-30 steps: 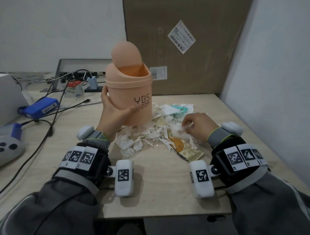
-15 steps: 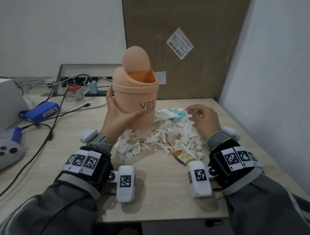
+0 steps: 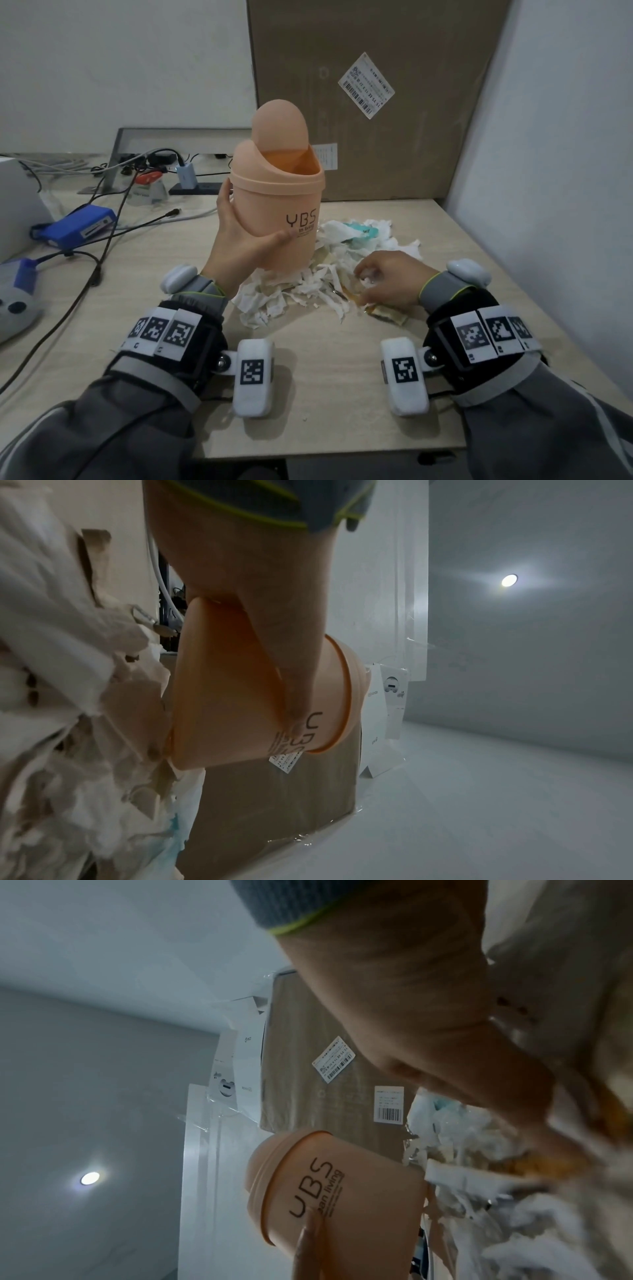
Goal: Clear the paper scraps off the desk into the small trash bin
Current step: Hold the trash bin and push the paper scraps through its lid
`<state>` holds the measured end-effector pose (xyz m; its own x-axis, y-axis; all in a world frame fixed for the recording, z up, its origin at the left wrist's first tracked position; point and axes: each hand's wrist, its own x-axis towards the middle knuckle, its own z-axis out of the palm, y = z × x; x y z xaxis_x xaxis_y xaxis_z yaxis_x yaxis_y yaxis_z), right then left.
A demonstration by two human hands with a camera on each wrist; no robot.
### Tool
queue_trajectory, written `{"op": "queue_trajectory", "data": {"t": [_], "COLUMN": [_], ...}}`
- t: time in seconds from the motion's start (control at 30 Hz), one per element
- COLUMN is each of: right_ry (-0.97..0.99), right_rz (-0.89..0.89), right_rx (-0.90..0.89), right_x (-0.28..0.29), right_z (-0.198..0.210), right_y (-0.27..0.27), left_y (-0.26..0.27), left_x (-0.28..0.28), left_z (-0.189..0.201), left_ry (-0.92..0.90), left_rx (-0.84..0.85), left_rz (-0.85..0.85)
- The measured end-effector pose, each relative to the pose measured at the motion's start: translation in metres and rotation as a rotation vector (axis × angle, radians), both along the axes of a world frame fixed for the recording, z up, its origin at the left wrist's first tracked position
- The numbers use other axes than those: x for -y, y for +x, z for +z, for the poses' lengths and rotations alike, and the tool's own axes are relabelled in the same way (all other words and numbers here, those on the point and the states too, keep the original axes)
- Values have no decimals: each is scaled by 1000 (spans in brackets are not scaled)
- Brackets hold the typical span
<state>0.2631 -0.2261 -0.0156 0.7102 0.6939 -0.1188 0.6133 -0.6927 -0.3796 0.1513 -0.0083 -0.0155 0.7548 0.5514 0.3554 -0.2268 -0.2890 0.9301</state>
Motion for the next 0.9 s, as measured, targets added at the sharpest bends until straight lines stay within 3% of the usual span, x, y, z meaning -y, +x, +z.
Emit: {"op": "queue_trajectory", "data": {"t": [0.17, 0.4, 0.57, 0.73, 0.83, 0.9], "right_ry": [133, 650, 903, 1153, 1355, 1450], "right_rz": [-38, -257, -359, -493, -455, -369], "right_rx": [166, 321, 147, -317, -536, -566], "right_x": [-1, 1, 2, -6, -10, -10], "right_z": [-6, 0, 3, 4, 13, 19], "right_y": [10, 20, 19, 18, 12, 9], "left_y": [2, 3, 2, 1, 1, 2], "left_x": [-1, -2, -1, -1, -1, -1], "left_z": [-2, -4, -3, -3, -3, -3], "left_ry": [27, 78, 121, 150, 214, 275], "left_rx": [-20, -31, -43, -48, -64, -81], "left_rz": [14, 6, 9, 8, 15, 21]}}
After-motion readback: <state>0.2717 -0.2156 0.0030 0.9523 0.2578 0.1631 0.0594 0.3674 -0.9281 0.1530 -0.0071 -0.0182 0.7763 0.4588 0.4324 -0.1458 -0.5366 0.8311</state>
